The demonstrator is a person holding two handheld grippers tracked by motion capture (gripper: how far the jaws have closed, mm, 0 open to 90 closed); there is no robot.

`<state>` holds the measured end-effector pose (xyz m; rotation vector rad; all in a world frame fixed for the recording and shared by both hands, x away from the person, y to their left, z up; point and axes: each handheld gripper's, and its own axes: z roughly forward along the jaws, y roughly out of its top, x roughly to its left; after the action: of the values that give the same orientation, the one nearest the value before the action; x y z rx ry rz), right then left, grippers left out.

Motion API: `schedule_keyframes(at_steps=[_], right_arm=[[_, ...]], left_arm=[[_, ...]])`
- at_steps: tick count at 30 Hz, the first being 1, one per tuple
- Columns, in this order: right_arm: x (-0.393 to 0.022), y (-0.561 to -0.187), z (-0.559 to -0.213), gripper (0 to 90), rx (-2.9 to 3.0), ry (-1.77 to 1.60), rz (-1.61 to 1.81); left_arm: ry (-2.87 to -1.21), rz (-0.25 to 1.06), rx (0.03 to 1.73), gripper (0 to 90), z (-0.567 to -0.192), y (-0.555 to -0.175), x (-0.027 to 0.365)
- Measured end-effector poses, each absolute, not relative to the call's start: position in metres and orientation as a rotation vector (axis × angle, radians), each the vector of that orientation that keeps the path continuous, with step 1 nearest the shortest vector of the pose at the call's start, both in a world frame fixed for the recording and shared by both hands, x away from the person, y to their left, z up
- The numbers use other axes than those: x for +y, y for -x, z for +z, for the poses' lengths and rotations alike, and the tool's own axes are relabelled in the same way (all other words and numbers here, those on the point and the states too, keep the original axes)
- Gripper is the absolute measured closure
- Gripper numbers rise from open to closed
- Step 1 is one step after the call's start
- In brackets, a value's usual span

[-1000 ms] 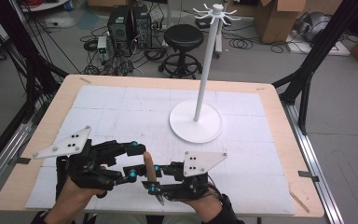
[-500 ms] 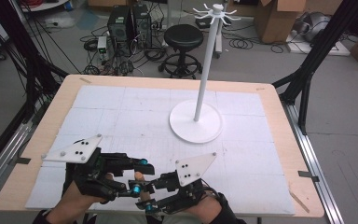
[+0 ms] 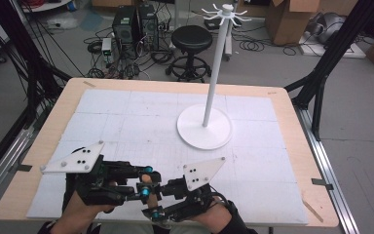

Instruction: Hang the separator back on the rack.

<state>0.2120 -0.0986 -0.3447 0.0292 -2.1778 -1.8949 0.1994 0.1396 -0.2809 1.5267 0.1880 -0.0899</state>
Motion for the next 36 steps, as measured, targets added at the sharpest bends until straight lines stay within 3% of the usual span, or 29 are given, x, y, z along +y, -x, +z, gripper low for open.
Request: schedule_keyframes(at_steps=[1,7,10,15,20,26,30,36], right_arm=[[-0.100,-0.212,-0.344,54.9,-2.180,0.010,-1.911],[-0.106,-0.213,-0.342,39.4,-2.267,0.139,-1.987],[-0.106,-0.212,-0.341,37.9,-2.307,0.193,-2.029],[-0.103,-0.208,-0.340,45.3,-2.388,0.238,-2.052],[-0.102,-0.209,-0.342,53.8,-2.420,0.284,-2.059],[-0.108,-0.210,-0.343,70.9,-2.362,0.262,-2.080],[-0.110,-0.213,-0.343,72.1,-2.338,0.260,-2.080],[-0.116,-0.221,-0.349,72.2,-2.330,0.344,-2.048]], left_arm=[[-1.539,-0.059,0.208,74.2,-0.280,-0.199,0.140],[-1.566,0.072,0.335,74.4,-0.275,-0.197,0.141],[-1.559,0.131,0.380,74.4,-0.274,-0.195,0.141],[-1.554,0.201,0.415,74.4,-0.274,-0.193,0.138],[-1.544,0.179,0.410,74.4,-0.273,-0.192,0.134],[-1.535,0.171,0.400,74.4,-0.273,-0.192,0.132],[-1.535,0.164,0.385,73.4,-0.275,-0.194,0.132],[-1.489,0.171,0.392,40.2,-0.284,-0.198,0.153]])
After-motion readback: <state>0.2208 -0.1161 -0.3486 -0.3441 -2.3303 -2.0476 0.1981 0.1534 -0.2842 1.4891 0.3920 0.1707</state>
